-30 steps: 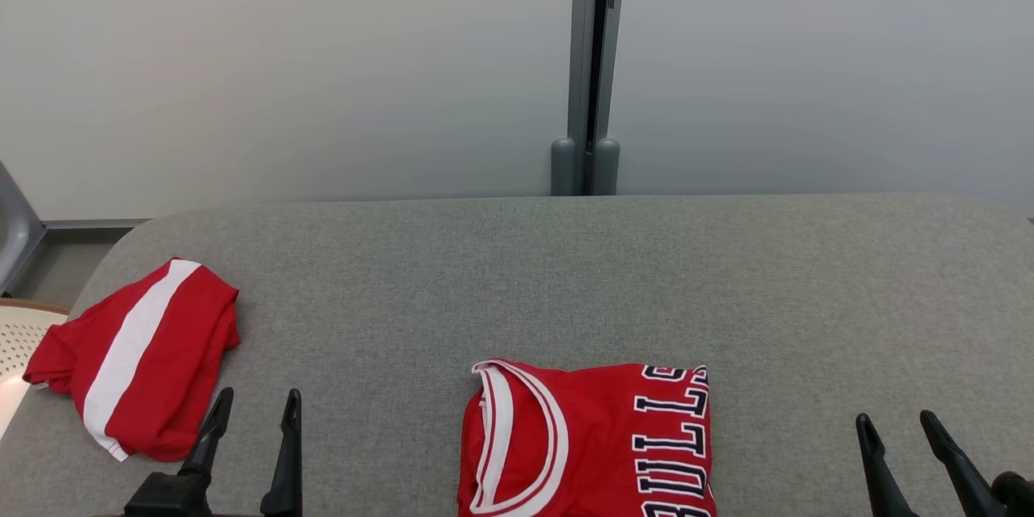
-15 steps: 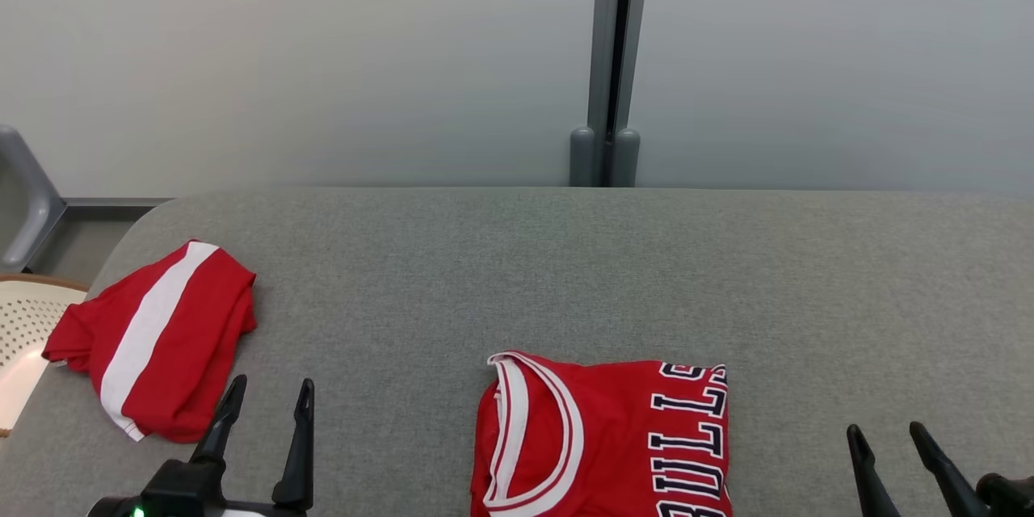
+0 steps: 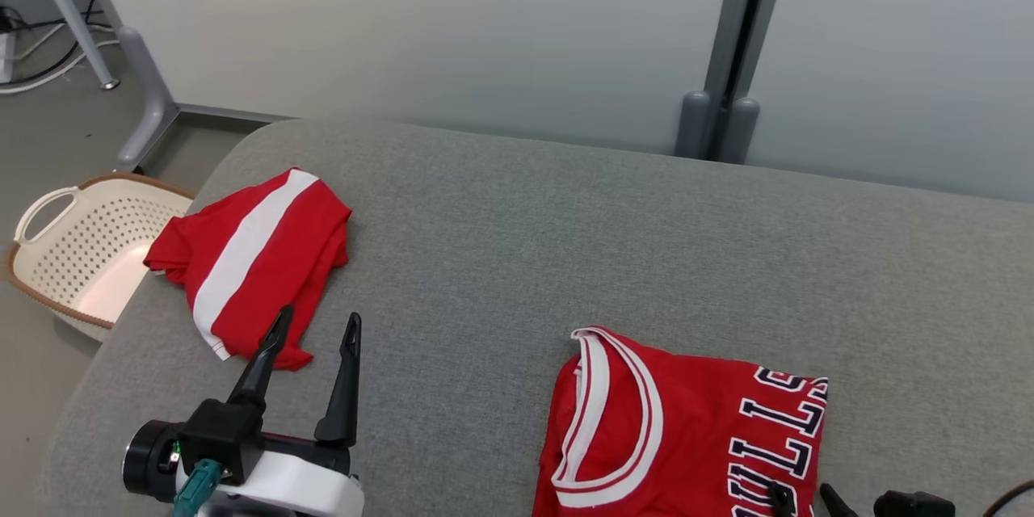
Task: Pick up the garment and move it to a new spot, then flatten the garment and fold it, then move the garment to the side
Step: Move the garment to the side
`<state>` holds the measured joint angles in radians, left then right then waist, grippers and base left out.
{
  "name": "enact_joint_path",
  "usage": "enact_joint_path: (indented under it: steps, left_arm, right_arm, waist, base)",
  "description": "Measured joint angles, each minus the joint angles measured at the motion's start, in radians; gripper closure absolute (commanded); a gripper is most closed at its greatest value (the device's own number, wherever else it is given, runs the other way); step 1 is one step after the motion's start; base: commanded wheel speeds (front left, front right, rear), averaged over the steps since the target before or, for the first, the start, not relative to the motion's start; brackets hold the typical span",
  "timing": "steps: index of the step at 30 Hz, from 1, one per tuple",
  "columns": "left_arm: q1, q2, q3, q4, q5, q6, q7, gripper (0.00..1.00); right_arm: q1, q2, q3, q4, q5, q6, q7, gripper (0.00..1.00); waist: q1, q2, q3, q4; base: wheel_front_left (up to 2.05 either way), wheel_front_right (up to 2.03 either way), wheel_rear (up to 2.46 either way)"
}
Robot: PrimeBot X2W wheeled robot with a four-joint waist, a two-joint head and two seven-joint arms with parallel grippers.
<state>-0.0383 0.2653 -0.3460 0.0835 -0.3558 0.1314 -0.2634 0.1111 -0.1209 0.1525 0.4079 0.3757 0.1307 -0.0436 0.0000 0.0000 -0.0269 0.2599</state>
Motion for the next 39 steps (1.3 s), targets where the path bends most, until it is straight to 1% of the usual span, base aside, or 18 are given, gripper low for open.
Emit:
enact_joint_path:
  steps: [4,5,6,7,10,13,19,25,30,33,36,37,39]
  left_arm:
    - [-0.014,-0.019,0.004,0.001,0.013,-0.011,0.0,0.0]
    - [-0.016,-0.025,0.005,0.003,0.015,-0.015,0.0,0.0]
    - [-0.019,-0.028,0.008,0.003,0.019,-0.016,0.0,0.0]
    - [-0.021,-0.03,0.011,0.005,0.021,-0.017,0.0,0.0]
    - [-0.022,-0.037,0.022,0.009,0.03,-0.021,0.0,0.0]
    - [-0.019,-0.042,0.037,0.013,0.039,-0.024,0.0,0.0]
    - [0.0,-0.055,0.054,0.01,0.048,-0.031,0.0,0.0]
    - [0.01,-0.07,0.066,-0.005,0.058,-0.042,0.0,0.0]
    - [0.005,-0.087,0.067,-0.009,0.068,-0.056,0.0,0.0]
    - [-0.023,-0.098,0.06,-0.013,0.078,-0.071,0.0,0.0]
    - [-0.063,-0.11,0.044,-0.024,0.093,-0.088,-0.001,0.0]
    - [-0.102,-0.114,0.033,-0.03,0.108,-0.101,-0.001,0.0]
    - [-0.144,-0.114,0.02,-0.037,0.12,-0.117,-0.001,0.0]
  right_arm:
    - [-0.058,0.002,0.028,0.098,0.031,0.0,-0.009,0.0]
    - [-0.071,0.0,0.031,0.115,0.041,0.0,-0.011,0.25]
    - [-0.082,-0.004,0.038,0.128,0.048,0.0,-0.018,0.61]
    - [-0.093,-0.007,0.048,0.138,0.055,0.0,-0.018,1.0]
    - [-0.114,-0.021,0.07,0.164,0.07,0.0,-0.028,1.0]
    - [-0.125,-0.036,0.101,0.172,0.074,0.0,-0.039,1.0]
    - [-0.147,-0.088,0.156,0.162,0.076,0.002,-0.053,1.0]
    - [-0.212,-0.17,0.203,0.137,0.079,0.001,-0.042,1.0]
    - [-0.304,-0.237,0.239,0.122,0.099,0.001,-0.036,1.0]
    - [-0.372,-0.28,0.24,0.128,0.114,0.001,-0.036,1.0]
    - [-0.446,-0.325,0.224,0.158,0.124,0.001,-0.037,1.0]
    - [-0.501,-0.355,0.212,0.179,0.133,0.001,-0.042,1.0]
    - [-0.553,-0.384,0.204,0.205,0.137,0.001,-0.045,1.0]
  waist:
    - [0.0,0.0,0.024,0.033]
    - [0.0,0.0,0.03,0.039]
    - [0.0,0.0,0.035,0.044]
    - [0.0,0.0,0.039,0.048]
    - [0.0,0.0,0.044,0.051]
    - [0.0,0.0,0.042,0.039]
    - [0.0,0.0,0.036,-0.022]
    - [0.0,0.0,0.037,-0.133]
    - [0.0,0.0,0.047,-0.251]
    - [0.0,0.0,0.06,-0.322]
    - [0.0,0.0,0.089,-0.38]
    - [0.0,0.0,0.123,-0.404]
    - [0.0,0.0,0.163,-0.42]
  base:
    - [0.0,0.0,0.0]
    - [0.0,0.0,0.0]
    - [0.0,0.0,0.0]
    - [0.0,0.0,0.0]
    - [0.0,0.0,0.0]
    - [0.0,0.0,0.0]
    - [0.0,0.0,0.0]
    - [0.0,0.0,0.0]
    - [0.0,0.0,0.0]
    - [0.0,0.0,0.0]
    - [0.0,0.0,0.0]
    - [0.0,0.0,0.0]
    - [0.0,0.0,0.0]
